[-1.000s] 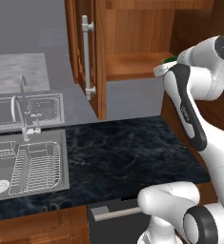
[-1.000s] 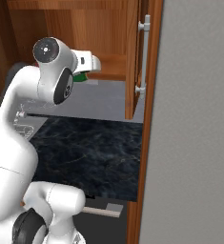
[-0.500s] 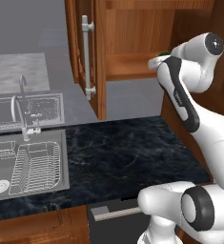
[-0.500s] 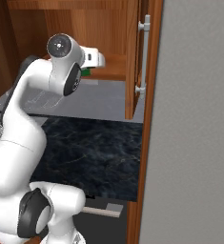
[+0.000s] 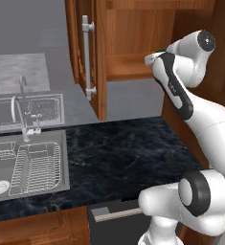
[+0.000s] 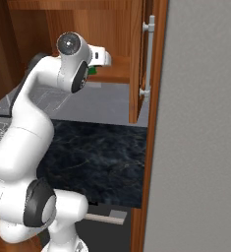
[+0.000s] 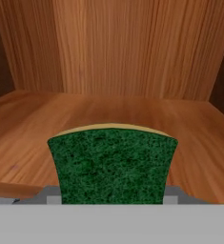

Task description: Pick up the sponge and bar soap from the sink, and place them back in the cabinet, and close the cabinet doors.

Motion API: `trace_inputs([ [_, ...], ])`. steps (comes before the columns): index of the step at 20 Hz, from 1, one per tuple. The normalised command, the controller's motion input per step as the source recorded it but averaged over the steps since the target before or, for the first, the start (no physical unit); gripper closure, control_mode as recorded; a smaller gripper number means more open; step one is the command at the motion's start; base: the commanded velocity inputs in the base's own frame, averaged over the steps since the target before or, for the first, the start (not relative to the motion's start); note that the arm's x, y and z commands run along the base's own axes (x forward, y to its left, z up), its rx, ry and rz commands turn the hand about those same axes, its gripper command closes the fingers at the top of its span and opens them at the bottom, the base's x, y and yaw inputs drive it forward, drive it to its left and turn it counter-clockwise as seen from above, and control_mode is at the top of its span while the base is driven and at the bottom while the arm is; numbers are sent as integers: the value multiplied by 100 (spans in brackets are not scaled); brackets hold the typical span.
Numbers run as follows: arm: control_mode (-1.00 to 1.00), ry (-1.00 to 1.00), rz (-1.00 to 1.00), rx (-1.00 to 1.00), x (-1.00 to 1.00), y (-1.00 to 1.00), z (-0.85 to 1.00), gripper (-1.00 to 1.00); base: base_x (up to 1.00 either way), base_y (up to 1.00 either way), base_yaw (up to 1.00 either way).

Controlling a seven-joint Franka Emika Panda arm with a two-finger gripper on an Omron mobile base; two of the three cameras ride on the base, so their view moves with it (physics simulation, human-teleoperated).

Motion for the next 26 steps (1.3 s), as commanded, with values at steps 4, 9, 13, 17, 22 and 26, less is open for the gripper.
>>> trace_inputs([
  [4, -100, 0, 0, 0, 40, 0, 0, 100, 0, 0, 0],
  [9, -100, 0, 0, 0, 39, 0, 0, 100, 0, 0, 0],
  [13, -100, 0, 0, 0, 40, 0, -1, 100, 0, 0, 0],
  [17, -100, 0, 0, 0, 38, 0, -4, 100, 0, 0, 0],
  [22, -100, 0, 0, 0, 26, 0, -6, 100, 0, 0, 0],
  [26, -100, 0, 0, 0, 22, 0, -5, 100, 0, 0, 0],
])
